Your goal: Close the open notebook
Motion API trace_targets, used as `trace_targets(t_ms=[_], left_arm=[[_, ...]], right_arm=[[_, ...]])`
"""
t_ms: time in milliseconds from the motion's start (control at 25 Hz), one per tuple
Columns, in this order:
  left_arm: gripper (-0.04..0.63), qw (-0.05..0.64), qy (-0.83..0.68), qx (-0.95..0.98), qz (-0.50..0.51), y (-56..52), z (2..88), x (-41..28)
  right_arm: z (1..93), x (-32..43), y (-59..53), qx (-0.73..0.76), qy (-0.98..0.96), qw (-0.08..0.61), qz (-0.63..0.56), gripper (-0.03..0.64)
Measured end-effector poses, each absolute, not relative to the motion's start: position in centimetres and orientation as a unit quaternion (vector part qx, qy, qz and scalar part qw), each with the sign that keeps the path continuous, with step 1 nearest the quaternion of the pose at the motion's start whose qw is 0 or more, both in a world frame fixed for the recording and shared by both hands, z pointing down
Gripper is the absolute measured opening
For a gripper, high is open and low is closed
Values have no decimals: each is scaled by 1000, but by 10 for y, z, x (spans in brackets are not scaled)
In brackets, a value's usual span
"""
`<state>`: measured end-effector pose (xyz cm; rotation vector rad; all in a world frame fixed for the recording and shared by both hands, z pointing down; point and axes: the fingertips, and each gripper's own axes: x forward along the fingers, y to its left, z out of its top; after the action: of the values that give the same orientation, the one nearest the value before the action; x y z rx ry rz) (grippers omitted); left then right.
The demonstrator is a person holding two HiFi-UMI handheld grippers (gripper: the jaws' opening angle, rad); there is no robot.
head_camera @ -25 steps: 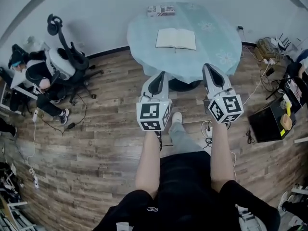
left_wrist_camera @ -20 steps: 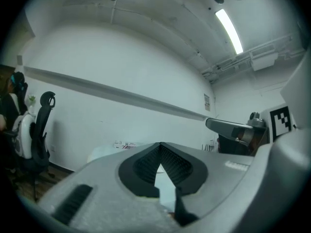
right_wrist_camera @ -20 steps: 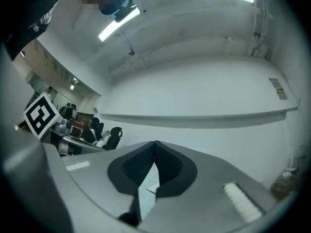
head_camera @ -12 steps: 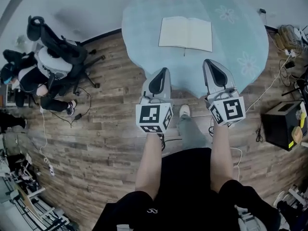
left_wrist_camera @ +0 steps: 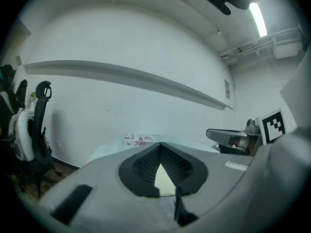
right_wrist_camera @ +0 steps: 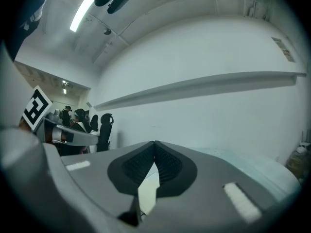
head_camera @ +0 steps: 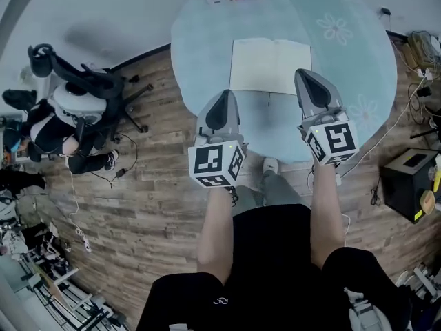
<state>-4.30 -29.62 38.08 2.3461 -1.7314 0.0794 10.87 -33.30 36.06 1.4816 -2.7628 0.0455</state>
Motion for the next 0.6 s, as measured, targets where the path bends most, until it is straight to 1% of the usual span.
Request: trace_targets(t_ms=[200, 320, 600], left_arm=[[3, 133, -598, 789, 47, -302, 398, -64], [3, 147, -605, 782, 38, -310, 406, -80], [3, 193, -598, 777, 31, -330, 445, -85]], right_arm=[[383, 80, -348, 442, -896, 43, 19, 11], [390, 62, -352, 423, -903, 71, 6, 12], [427, 35, -344, 360, -922, 146, -13, 12]])
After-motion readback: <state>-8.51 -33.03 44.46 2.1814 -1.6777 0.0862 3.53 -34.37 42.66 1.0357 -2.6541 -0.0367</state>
